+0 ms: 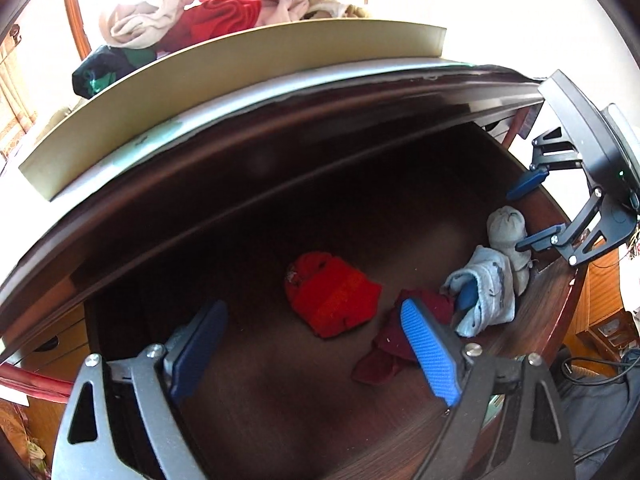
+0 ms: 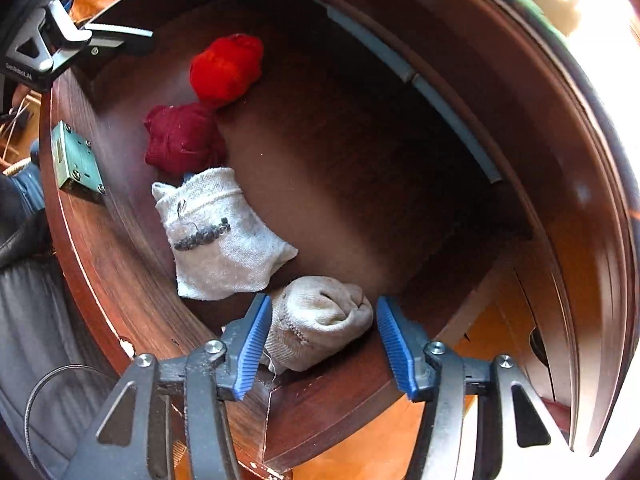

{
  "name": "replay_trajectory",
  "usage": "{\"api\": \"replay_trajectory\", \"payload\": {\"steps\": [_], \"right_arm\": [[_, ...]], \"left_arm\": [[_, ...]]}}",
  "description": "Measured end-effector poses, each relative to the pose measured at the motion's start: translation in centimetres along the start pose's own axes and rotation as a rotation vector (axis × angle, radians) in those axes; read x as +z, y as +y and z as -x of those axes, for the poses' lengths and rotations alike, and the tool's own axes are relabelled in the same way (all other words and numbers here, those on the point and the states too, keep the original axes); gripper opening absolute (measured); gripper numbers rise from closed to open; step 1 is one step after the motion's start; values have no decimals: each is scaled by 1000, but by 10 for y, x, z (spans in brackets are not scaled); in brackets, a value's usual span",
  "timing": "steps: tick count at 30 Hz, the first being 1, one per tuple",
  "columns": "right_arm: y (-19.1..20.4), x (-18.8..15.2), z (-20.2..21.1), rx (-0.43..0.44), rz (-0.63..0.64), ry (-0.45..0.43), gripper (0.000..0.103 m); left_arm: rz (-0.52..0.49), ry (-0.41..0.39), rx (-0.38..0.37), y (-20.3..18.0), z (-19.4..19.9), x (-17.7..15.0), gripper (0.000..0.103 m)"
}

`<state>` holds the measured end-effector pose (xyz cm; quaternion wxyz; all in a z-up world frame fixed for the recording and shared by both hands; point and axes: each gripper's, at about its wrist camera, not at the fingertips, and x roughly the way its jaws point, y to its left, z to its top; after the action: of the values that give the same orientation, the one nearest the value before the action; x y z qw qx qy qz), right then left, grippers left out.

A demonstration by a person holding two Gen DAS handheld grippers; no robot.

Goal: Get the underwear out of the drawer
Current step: 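Grasp the grey sock with the right gripper while the left gripper reaches toward the red cloth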

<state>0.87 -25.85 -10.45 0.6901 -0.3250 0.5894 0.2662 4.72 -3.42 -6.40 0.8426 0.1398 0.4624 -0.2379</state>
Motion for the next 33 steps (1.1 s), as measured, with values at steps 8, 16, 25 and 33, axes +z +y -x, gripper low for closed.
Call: {"api": "replay_trajectory", "payload": {"steps": [8,16,25,33], "right_arm": [[10,19,-23,0,50,75,52],[19,28,-36,1,68,82,43],[28,14,-31,-36,31,-11,28],[19,2,8,-3,-127,-230,27]], "left_arm": [[-50,33,-2,-7,-5,6,90],[-65,57,-14,-13,-15,9,90],[-71,74,-29,-17,-21,12,90],[-97,93,-23,-21,-28,21,90]]}}
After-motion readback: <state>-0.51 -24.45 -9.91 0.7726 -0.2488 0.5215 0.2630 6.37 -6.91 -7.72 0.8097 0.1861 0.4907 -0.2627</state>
